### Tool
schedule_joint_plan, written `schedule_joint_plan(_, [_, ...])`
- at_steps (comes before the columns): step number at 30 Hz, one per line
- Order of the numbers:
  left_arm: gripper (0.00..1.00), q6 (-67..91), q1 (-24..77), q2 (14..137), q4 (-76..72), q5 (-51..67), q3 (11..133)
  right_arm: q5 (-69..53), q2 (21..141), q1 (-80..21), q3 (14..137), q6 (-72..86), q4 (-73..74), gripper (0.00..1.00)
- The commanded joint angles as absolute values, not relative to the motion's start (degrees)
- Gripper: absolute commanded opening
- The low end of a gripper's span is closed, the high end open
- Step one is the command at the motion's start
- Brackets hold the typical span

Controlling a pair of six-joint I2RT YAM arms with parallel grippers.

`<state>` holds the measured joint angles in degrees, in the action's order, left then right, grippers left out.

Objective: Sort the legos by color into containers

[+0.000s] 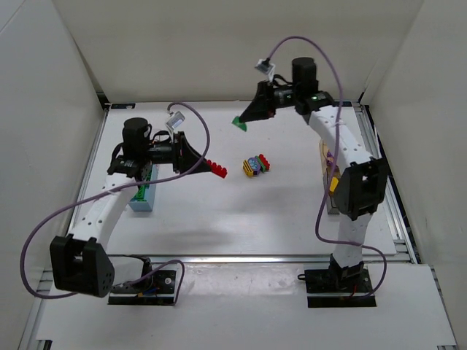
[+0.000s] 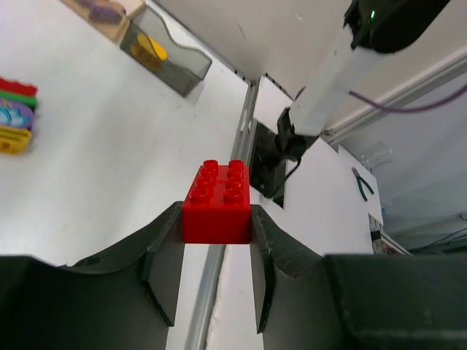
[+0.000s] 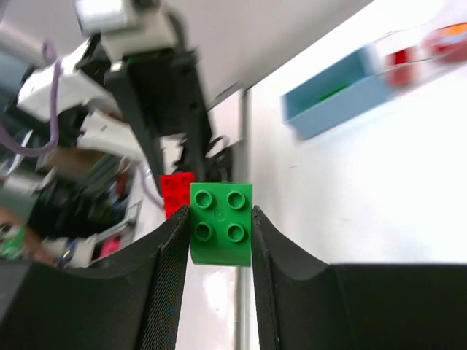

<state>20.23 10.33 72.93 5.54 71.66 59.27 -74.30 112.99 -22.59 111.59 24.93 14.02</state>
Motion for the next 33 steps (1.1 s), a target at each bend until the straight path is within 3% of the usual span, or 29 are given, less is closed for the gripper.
schedule_joint_plan(1, [0.19, 10.38, 8.53, 67.78, 19.58, 72.51, 57.75, -73.13, 106.79, -16.63, 111.54, 21.01, 15.99, 0.0])
schedule_joint_plan(3, [0.18, 7.84, 6.16, 66.28, 23.98, 70.77, 57.13, -72.51, 105.12, -15.04, 110.13, 17.51, 19.06, 0.0])
schedule_joint_plan(6, [0.18, 4.84, 2.56, 63.03, 27.51, 59.28, 57.39, -70.58, 102.4, -12.22, 108.02, 11.72, 24.67, 0.0])
schedule_joint_plan(10, [0.1, 0.98, 1.85, 63.1, 30.76, 23.33, 61.07, -63.04, 97.14, -10.81, 103.99, 1.51, 34.0, 0.0])
schedule_joint_plan(14, [0.1, -2.98, 1.15, 73.44, 32.43, 4.69, 67.49, -52.94, 93.08, -10.9, 99.85, -3.69, 36.74, 0.0])
schedule_joint_plan(28, [0.14, -2.72, -5.27, 94.46, 28.21, -1.15, 79.36, -50.27, 87.45, -10.11, 94.83, -5.36, 37.79, 0.0])
schedule_joint_plan(31, [0.19, -2.9, -5.36, 97.2, 29.88, -0.35, 82.61, -50.27, 87.36, -10.11, 94.39, -5.27, 37.62, 0.0])
schedule_joint_plan(33, [0.31, -3.08, -5.36, 99.22, 30.85, -0.35, 84.11, -50.36, 87.54, -10.11, 94.39, -5.36, 37.71, 0.0])
